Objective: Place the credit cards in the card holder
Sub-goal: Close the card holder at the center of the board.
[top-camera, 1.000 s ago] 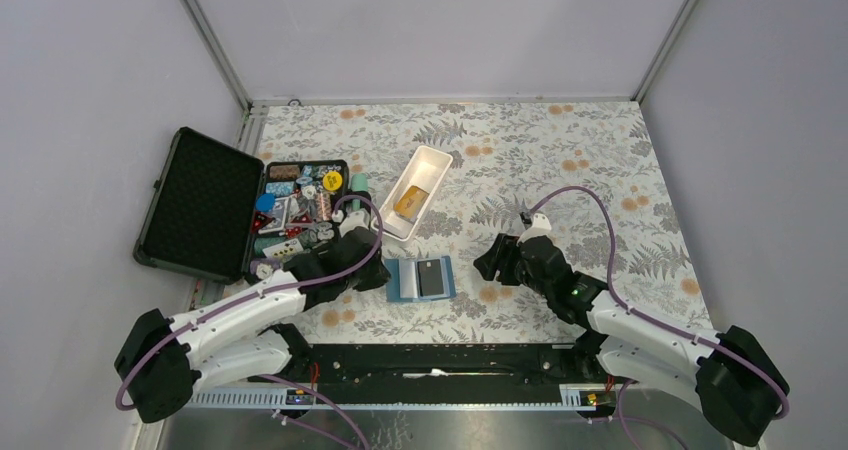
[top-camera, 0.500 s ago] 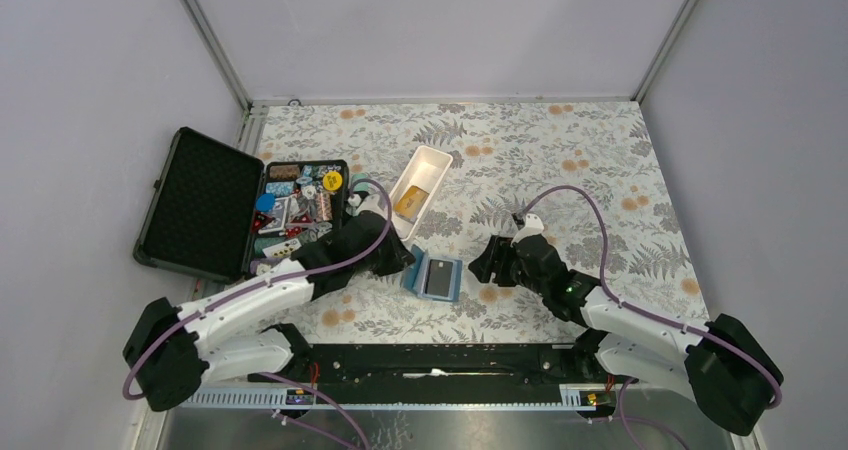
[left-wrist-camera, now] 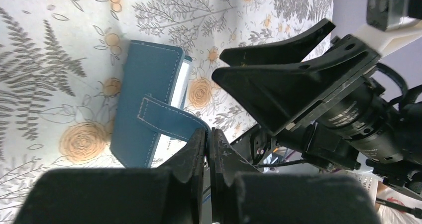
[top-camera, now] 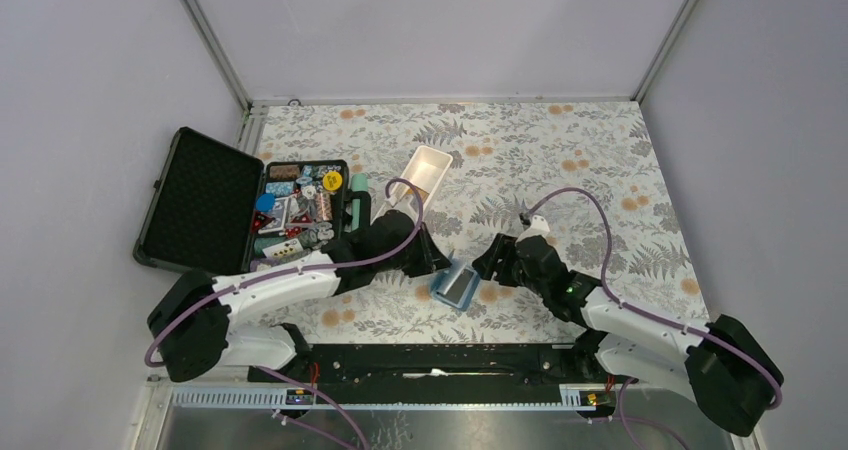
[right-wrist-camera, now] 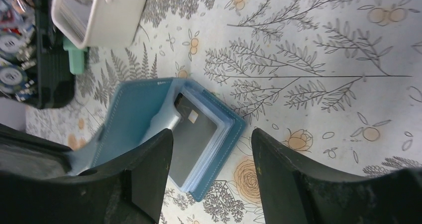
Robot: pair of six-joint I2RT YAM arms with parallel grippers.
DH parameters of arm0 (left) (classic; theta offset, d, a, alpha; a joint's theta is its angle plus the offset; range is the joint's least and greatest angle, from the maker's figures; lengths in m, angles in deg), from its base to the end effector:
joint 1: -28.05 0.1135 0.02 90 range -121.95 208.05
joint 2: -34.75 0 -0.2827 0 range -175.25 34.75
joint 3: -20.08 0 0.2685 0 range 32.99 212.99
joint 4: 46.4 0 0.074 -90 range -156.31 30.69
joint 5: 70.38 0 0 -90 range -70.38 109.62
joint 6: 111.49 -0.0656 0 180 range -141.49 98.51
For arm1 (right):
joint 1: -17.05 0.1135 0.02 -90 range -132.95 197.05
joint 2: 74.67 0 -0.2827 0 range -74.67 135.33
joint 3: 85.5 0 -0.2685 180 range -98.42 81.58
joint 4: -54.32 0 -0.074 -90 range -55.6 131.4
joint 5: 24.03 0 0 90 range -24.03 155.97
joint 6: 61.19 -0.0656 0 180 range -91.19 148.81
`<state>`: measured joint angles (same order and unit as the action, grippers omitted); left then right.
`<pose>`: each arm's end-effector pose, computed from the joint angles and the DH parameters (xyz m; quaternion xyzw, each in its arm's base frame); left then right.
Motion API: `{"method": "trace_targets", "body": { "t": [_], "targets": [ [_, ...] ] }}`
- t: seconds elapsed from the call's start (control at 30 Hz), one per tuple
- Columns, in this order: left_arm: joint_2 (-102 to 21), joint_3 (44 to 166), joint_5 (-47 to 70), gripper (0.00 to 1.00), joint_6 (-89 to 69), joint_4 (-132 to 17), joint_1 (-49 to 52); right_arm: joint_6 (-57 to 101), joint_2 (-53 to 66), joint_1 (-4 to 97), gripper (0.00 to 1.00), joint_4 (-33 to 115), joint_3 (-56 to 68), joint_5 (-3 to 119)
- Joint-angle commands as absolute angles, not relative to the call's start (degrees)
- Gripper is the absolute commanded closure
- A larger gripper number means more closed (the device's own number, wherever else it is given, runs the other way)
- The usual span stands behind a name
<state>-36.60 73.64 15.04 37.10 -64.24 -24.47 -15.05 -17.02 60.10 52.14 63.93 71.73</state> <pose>0.1775 -0.2401 0.2181 -0.0288 0.8885 -0.3966 0.2289 0.1721 0.1517 0.1620 0.0315 0.8615 0.3158 0.3964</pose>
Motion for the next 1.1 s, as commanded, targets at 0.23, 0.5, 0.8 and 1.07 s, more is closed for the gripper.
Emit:
{"method": "trace_targets", "body": {
  "t": [0.23,0.5,0.8,1.07],
  "targets": [
    [-43.9,76.9,10.7,1.0,38.9,-55.4,-28.6,-29.9,-26.5,59.9,0.32,49.2,66.4,77.5],
    [-49.8,77.7,6.0,1.0,37.5,-52.1,-30.8,-31.8,-24.4,59.9,0.29,50.8,65.5,70.2],
    [-55.5,77.9,2.9,1.0,37.6,-48.0,-32.0,-33.1,-18.6,59.9,0.31,52.2,64.9,66.1],
    [-56.5,77.5,3.3,1.0,36.8,-47.0,-32.4,-35.2,-14.0,59.9,0.34,53.0,65.0,62.2]
  ]
}}
